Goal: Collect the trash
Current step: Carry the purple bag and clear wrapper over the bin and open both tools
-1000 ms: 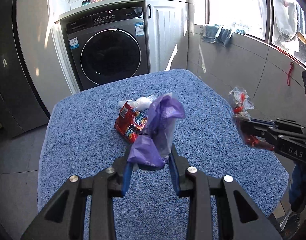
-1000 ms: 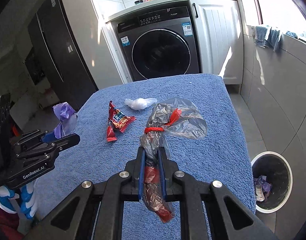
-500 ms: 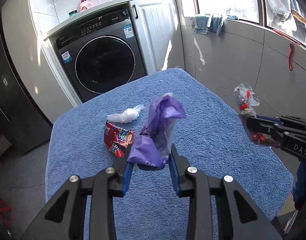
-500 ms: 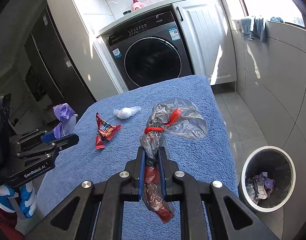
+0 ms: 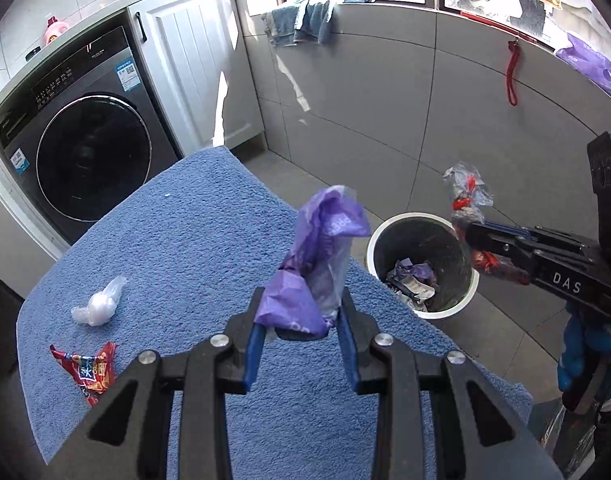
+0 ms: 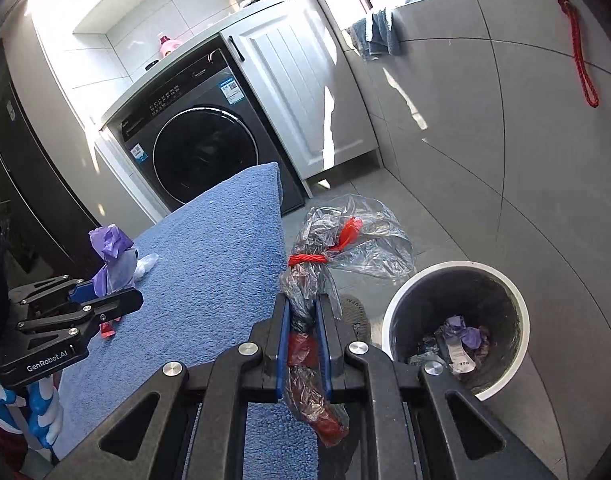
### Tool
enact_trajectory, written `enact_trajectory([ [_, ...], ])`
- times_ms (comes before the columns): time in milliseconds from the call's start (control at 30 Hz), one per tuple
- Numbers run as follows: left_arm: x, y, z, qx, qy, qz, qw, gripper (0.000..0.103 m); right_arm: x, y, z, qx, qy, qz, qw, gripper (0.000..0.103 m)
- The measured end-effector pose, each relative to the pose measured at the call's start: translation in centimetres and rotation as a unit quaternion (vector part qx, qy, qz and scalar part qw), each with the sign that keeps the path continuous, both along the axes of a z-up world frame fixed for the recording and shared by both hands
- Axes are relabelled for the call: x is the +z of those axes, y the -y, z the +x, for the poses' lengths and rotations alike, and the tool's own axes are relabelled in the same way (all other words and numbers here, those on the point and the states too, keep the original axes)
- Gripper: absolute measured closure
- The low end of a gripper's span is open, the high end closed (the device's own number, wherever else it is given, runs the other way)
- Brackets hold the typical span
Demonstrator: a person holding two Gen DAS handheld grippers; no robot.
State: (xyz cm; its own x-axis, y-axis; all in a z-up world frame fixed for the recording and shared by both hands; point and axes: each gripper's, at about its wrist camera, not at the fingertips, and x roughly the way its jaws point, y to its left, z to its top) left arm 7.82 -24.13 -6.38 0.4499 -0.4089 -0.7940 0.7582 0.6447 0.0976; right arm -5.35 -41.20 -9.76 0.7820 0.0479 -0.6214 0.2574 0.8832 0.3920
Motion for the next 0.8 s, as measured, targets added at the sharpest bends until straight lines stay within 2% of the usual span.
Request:
enact_trajectory([
  [167,-1.8,7.0,1.1,-0.048,-0.04,0.0,0.9981,0.071,-1.8,4.3,0.1,-0.046,-0.03,-0.007,0.998,0.09],
  [333,-3.9,13.4,2.4,-0.075,-0.098,-0.015,0.9923,0.07,-4.0,7.6,1.1,-0.072,-0.066,-0.019,0.995,0.089],
  [567,-6.4,19.5,3.3,-0.102,-0.162,-0.03,0.9811,0.069,-7.5,11.0,2.0,-0.101,-0.117,-0.015,0.988,0.088],
  [633,-6.8,20.5,3.5,-0.107,-0.179,-0.036,0.9774,0.064,-8.1,11.5,1.9,-0.106,-0.129,-0.016,0.986,0.082],
  [700,-7.0,21.0,3.7,-0.107,-0.189,-0.045,0.9751,0.051,-8.5,11.8,1.7,-0.113,-0.137,-0.015,0.984,0.076],
  [800,-6.8,21.3,3.8,-0.104,-0.196,-0.051,0.9738,0.051,-8.6,12.3,1.1,-0.123,-0.138,-0.009,0.983,0.075],
])
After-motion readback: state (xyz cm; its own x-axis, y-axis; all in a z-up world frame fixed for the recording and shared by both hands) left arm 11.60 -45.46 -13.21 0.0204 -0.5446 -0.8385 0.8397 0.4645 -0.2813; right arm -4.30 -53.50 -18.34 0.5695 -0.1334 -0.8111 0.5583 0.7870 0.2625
